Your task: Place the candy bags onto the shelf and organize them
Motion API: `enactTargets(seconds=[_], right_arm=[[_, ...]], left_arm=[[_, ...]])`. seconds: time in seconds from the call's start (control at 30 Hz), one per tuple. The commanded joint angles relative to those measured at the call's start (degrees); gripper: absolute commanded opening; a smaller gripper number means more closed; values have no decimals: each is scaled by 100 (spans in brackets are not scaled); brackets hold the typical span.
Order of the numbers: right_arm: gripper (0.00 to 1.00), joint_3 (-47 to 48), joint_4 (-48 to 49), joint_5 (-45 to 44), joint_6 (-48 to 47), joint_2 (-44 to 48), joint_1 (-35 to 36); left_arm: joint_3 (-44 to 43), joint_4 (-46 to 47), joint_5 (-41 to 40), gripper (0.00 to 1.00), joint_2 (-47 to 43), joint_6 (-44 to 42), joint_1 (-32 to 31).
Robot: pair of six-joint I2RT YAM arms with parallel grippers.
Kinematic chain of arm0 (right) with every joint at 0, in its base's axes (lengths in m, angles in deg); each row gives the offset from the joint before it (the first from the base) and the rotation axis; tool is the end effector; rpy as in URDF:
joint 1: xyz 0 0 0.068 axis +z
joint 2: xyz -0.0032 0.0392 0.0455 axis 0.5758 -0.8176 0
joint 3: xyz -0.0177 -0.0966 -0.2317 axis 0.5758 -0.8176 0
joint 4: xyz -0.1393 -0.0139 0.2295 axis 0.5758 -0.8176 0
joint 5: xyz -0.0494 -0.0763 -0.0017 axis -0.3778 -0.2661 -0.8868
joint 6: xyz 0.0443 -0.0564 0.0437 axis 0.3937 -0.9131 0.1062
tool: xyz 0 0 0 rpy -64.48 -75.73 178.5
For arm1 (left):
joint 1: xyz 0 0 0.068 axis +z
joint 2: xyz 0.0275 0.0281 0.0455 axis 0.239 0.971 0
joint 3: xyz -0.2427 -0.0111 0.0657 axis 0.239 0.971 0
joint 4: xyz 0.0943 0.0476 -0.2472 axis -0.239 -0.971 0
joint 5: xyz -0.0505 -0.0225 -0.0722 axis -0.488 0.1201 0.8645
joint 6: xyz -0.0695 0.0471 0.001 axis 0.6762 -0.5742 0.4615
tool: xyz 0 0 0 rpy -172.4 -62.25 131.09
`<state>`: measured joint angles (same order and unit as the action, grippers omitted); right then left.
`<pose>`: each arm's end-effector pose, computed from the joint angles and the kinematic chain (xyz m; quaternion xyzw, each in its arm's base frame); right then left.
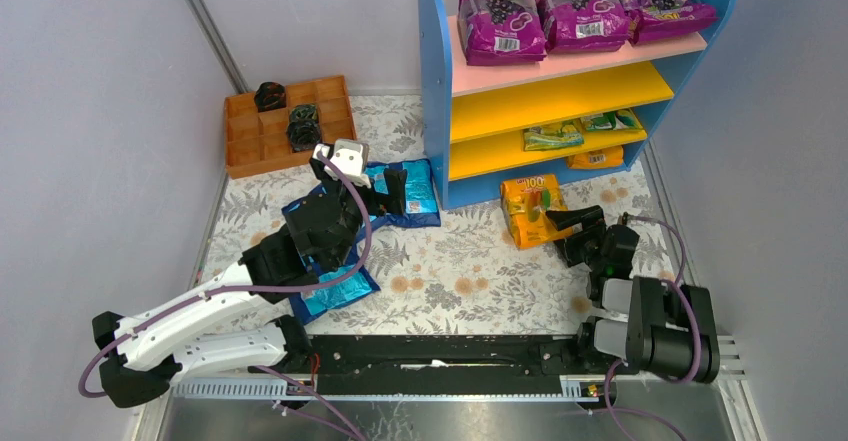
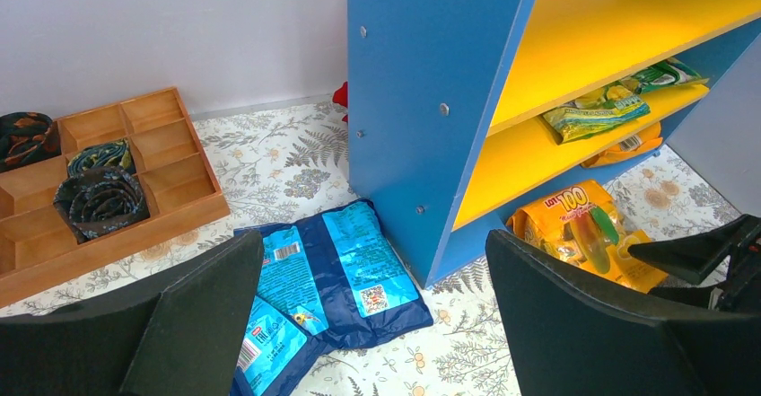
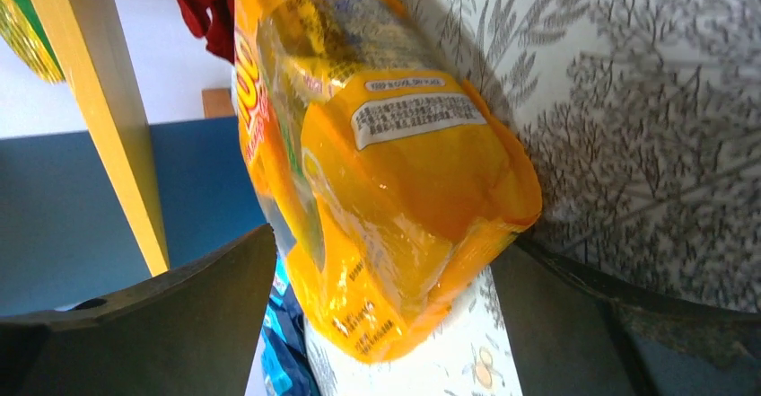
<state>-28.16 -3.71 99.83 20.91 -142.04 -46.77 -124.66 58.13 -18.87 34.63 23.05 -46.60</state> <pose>0.2250 -0.0168 0.0821 0.3867 0.7201 0.3799 0.4331 0.1620 -0.1855 0.3766 0.0824 0.7099 -0.1407 0.6851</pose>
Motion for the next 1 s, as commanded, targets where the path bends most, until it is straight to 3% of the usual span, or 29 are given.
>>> enactTargets(seconds=[0.0,0.23,0.37,0.7,0.97], right_arm=[[92,271,1137,-653,140,-853,92],[90,703,2577,-642,368,-2329,386],[80,721,2892,-602,506,-2652,423],[45,832,1274,-197,676,-1278,349],[36,912,1266,158,1584,-487,309]], left_arm=[[-193,170,22,99,-44,44,22],[-184,174,27,99,4,39,21],[-184,176,12,99,33,27,22],[-180,187,18,99,-1,31,21],[-184,175,26,99,-44,65,17]])
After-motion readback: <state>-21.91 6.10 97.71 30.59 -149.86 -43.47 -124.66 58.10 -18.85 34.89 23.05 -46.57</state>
